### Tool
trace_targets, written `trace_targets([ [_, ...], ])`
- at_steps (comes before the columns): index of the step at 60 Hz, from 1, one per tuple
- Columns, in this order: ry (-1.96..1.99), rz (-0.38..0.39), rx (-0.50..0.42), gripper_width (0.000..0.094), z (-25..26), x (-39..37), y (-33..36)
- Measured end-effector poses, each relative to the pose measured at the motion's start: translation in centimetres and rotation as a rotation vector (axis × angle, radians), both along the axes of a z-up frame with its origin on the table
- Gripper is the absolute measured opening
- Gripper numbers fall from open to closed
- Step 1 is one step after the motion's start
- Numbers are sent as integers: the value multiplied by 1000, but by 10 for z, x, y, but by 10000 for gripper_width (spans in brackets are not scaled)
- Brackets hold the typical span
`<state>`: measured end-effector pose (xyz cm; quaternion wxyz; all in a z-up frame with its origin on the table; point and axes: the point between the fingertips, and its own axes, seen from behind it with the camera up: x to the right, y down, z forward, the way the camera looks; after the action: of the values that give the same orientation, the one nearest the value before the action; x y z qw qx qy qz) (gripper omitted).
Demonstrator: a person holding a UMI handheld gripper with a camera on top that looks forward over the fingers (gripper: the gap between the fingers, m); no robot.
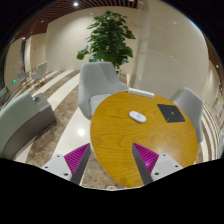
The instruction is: Arrange mouse
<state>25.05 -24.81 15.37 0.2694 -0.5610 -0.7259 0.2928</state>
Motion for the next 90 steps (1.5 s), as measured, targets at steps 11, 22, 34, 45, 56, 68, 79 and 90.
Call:
trace_targets([
  [11,-13,-125,16,866,-19,-28,66],
  [22,-43,-189,14,868,-51,-82,125],
  [34,-36,-177,7,869,-84,-149,147],
  [45,-37,-129,-12,867,-118,-208,141],
  [56,-73,-106,-21,868,-152,-252,134],
  [68,-80,-108,-52,873,-171,-288,130],
  [79,-76,-129,-61,868,-173,-317,133],
  [90,-78,-144,-66,816,-173,-335,138],
])
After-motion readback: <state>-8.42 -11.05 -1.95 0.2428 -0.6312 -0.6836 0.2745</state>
